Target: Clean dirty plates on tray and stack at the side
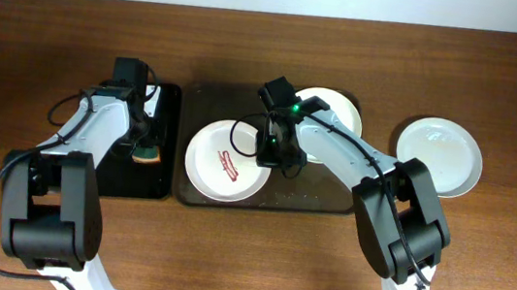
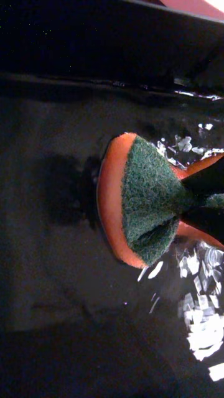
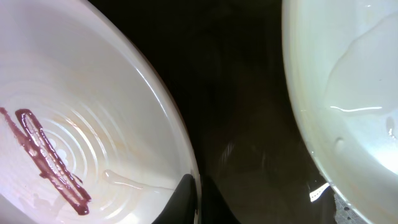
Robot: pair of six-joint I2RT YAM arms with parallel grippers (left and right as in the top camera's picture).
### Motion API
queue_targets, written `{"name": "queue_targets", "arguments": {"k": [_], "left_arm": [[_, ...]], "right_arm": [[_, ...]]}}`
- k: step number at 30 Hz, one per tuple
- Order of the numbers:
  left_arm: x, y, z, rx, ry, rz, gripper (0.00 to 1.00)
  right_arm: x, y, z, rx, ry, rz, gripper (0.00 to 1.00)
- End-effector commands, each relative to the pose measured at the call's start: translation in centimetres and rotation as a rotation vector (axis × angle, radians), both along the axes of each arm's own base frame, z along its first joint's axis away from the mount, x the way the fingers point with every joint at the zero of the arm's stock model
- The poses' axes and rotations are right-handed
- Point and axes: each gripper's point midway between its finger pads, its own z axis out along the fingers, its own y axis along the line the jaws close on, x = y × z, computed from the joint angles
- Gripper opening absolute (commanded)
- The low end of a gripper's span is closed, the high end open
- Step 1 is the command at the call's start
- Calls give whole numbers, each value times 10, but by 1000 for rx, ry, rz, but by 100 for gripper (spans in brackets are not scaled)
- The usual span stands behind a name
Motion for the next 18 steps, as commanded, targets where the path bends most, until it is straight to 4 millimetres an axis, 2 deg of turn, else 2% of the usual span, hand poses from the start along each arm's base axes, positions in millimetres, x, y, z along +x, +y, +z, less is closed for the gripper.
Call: {"name": "queue_targets", "arguments": {"k": [1,3,6,10,15,18], "left_arm": [[-3,3,7,4,-1,2,0],[-2,3,20,3,-8,2,0],[12,3,65,6,-98,2,0],[20,3,108,8,-210,2,0],[21,3,124,9,-261,3,0],[30,3,138,10,-327,3,0]], "right_arm": [[-4,-5,-6,-35,12,0,5],[-4,-5,-6,-35,12,0,5],[-3,-5,-6,-36,12,0,5],[-4,-5,-6,-35,12,0,5],[-4,-5,-6,-36,12,0,5],[-4,-5,-7,-37,15,0,5]]}}
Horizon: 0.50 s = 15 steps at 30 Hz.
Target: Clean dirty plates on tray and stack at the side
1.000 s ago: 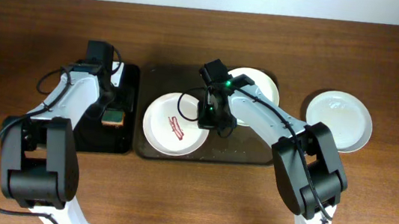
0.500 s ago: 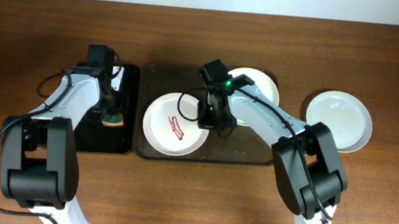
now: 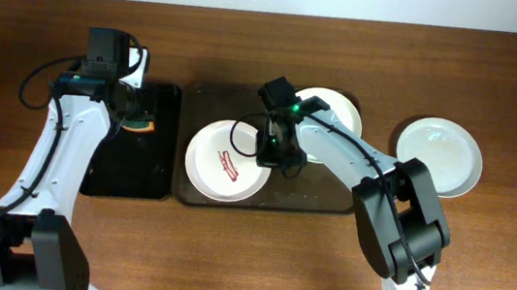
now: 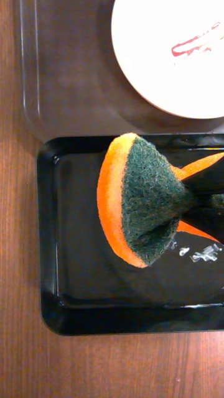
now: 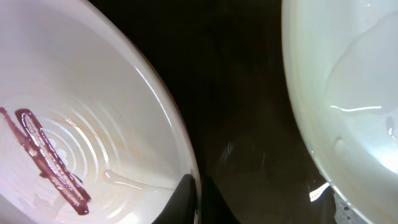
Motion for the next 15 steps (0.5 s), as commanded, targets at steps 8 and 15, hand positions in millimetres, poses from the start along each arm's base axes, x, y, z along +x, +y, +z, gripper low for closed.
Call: {"name": "queue_targets", "arguments": {"k": [8,15], "left_arm": [[36,11,65,46,-282,28,0],[38,11,111,47,-425,31,0]], "right_arm": [[-4,-5,-6,-36,13,0,5],[-4,-5,-6,-36,13,0,5]]}}
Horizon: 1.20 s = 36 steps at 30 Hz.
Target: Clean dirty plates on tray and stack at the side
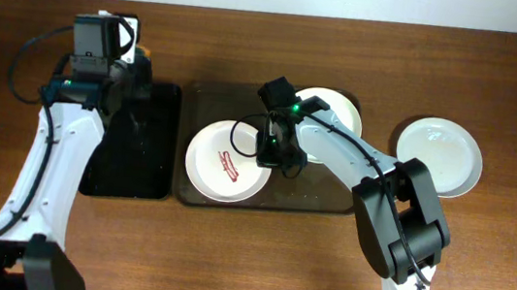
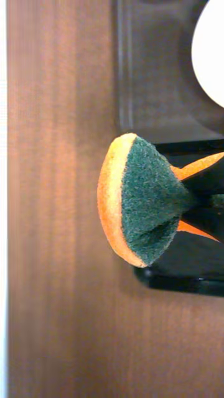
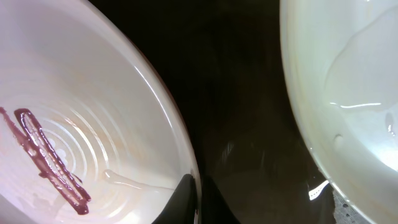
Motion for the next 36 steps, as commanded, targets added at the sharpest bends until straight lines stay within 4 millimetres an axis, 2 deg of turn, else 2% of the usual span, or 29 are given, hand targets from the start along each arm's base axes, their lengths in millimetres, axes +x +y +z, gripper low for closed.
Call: {"name": "queue_targets", "arguments": {"k": [1,15,19,24,27,34,36], "left_arm": [[-4,5,46,13,-118,12,0],[-27,4,127,17,-338,13,0],[-31,4,136,18,-362,14,0],[-30,4,132,17,-350,13,0],[-27,4,122,16,-319,13,0],[-15,4,69,14,-167,12,0],[-12,4,49,12,-109,11,0]], "right_arm": [[-3,-5,-6,-34,9,0,5],[-3,-5,-6,-34,9,-1,5],[-3,-5,-6,-34,9,0,5],[-3,-5,-6,-34,9,0,5],[-3,-5,-6,-34,9,-1,5],[-3,-4,-6,-34,9,0,5],[-3,-5,-6,-34,9,0,5]]}}
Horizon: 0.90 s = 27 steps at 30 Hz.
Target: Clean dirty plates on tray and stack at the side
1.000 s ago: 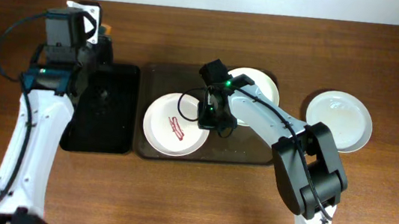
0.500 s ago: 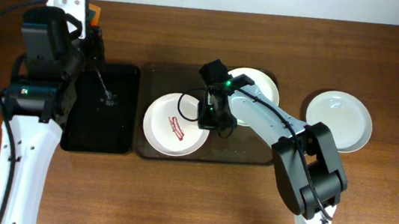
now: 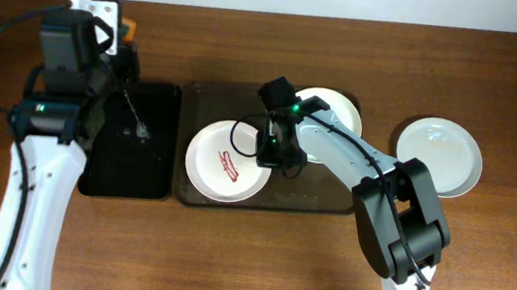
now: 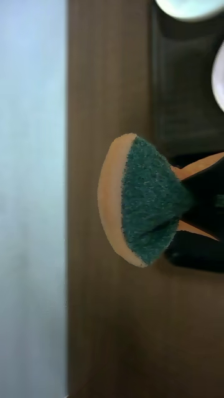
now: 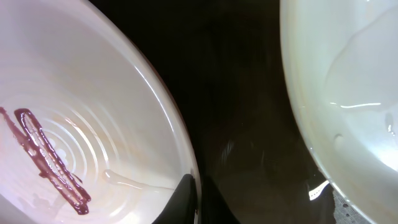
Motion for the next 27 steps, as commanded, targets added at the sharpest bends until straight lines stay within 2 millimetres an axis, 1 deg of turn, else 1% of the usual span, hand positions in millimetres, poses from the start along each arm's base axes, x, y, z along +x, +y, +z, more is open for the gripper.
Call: {"name": "queue_targets", "arguments": {"k": [1,2,3,4,6,7,11,14,18,24,26,27], "left_arm": [[8,4,-34,5,101,7,0],[6,3,-50,3,154,6,0],[4,3,-59,2,188,6,0],[0,3,-76,1,249,5,0],[-7,3,-101,-1,344,6,0],[-12,3,-119,-2,406,5,0],[-28,2,-162,-8,575,3,0],[-41,-3,-185,-37,677,-11,0],[-49,-6,-199,-53,738,-20,0],[-50,-7,-199,-71,745,1,0],[-50,-18,-195,-121,736,-31,0],[-49,-30,-191,-156,722,-69,0]], "right_arm": [[-3,-5,-7,-34,10,-1,5],[-3,-5,-7,-34,10,-1,5],[-3,-5,-7,-34,10,-1,5],[-3,-5,-7,-34,10,-1,5],[-3,-5,-7,-34,10,-1,5],[-3,-5,-7,-34,10,-1,5],[-3,-4,-7,-34,10,0,5],[-3,-5,-7,-34,10,-1,5],[-3,-4,-7,-34,10,0,5],[-3,-4,-7,-34,10,0,4],[-3,-5,-7,-34,10,-1,4],[-3,-4,-7,-34,10,0,4]]}}
